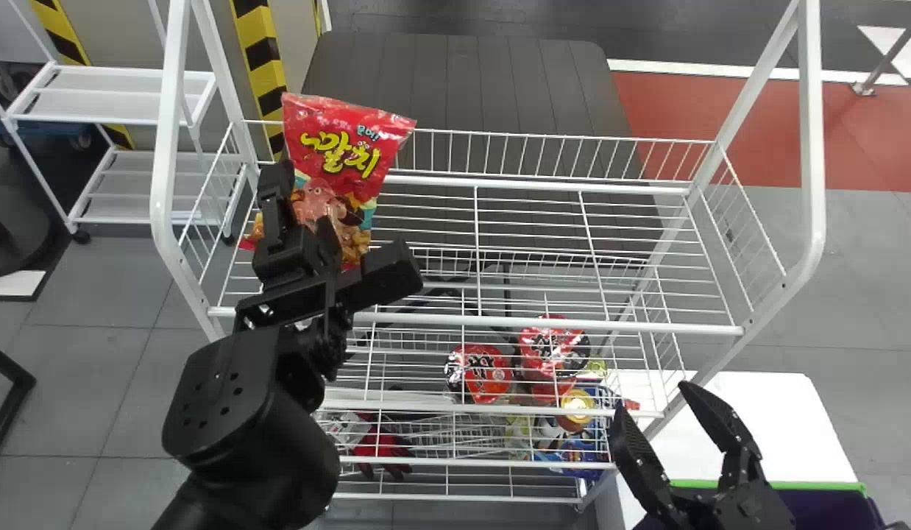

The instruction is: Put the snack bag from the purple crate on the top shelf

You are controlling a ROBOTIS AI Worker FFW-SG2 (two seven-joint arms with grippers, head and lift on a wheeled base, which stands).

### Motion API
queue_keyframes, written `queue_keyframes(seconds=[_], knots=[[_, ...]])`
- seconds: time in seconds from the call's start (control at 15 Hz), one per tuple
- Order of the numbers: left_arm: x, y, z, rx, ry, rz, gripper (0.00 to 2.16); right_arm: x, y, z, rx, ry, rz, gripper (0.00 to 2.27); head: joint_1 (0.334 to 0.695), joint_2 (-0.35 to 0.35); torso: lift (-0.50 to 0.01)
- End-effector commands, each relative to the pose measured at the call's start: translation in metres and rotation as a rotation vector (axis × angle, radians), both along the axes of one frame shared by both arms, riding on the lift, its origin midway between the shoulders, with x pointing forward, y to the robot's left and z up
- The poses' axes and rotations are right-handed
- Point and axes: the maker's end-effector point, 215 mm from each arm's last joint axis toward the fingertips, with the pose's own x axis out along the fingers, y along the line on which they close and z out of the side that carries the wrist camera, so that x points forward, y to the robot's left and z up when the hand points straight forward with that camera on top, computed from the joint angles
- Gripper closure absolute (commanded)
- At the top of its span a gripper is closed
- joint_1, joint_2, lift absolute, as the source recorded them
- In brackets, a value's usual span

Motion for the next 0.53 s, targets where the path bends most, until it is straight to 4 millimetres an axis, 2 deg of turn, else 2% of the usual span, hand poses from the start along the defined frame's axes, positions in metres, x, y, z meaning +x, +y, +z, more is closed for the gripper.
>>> queue_keyframes(seconds=[0.0,0.47], knots=[[-0.007,-0.005,-0.001,0.008,0.013,-0.005,0.18,-0.001,0.001,0.0,0.001,0.0,0.001,0.1,0.695,-0.071,0.0],[-0.013,-0.021,-0.007,0.015,0.045,-0.029,0.18,-0.003,0.0,-0.001,0.003,0.004,0.003,0.1,0.695,-0.091,0.0]])
